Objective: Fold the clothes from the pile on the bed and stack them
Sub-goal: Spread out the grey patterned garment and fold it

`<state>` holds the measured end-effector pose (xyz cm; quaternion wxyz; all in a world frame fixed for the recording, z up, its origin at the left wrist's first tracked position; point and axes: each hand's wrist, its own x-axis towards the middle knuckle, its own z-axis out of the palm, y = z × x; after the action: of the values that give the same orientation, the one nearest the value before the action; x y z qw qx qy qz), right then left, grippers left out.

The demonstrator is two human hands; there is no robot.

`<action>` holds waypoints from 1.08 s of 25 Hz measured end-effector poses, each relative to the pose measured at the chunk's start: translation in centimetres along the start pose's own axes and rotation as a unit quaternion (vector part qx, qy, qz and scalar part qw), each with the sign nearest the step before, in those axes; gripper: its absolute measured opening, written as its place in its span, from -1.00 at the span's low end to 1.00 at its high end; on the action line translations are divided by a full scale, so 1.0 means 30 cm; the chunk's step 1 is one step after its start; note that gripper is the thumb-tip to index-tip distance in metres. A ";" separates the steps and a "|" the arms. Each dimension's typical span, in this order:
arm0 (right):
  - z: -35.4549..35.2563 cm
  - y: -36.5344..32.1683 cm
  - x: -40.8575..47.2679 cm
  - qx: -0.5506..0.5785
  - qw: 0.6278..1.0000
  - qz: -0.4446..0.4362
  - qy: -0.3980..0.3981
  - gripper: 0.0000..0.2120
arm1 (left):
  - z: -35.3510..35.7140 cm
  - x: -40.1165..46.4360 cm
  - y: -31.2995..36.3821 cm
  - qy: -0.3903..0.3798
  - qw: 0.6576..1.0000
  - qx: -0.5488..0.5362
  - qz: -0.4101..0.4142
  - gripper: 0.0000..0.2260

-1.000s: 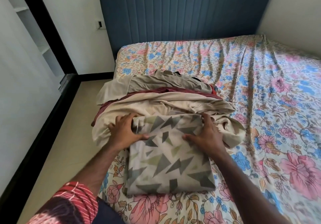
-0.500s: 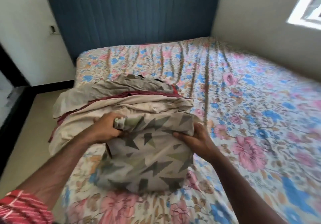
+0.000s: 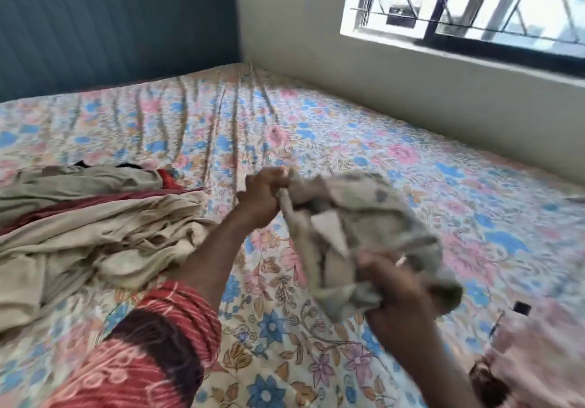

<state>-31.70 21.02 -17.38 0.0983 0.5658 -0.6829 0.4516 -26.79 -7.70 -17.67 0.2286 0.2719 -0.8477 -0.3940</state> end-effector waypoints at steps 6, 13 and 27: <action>0.239 0.023 -0.214 -0.134 0.930 0.098 -0.328 -0.52 | 0.081 -0.294 -0.257 -0.008 0.992 0.077 -0.099 -0.68; 0.299 0.090 0.118 -0.074 0.963 0.228 -0.124 -0.68 | 0.210 -0.451 -0.133 0.020 0.988 0.034 -0.151 -0.92; 0.317 0.408 0.027 0.631 0.646 0.430 -0.018 -0.67 | 0.255 -0.364 -0.053 -0.100 0.959 -0.144 -0.221 -0.75</action>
<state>-38.93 12.94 -28.49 -0.5002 0.1422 -0.4007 0.7543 -22.78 2.58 -25.30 0.0873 0.3756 -0.7192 -0.5779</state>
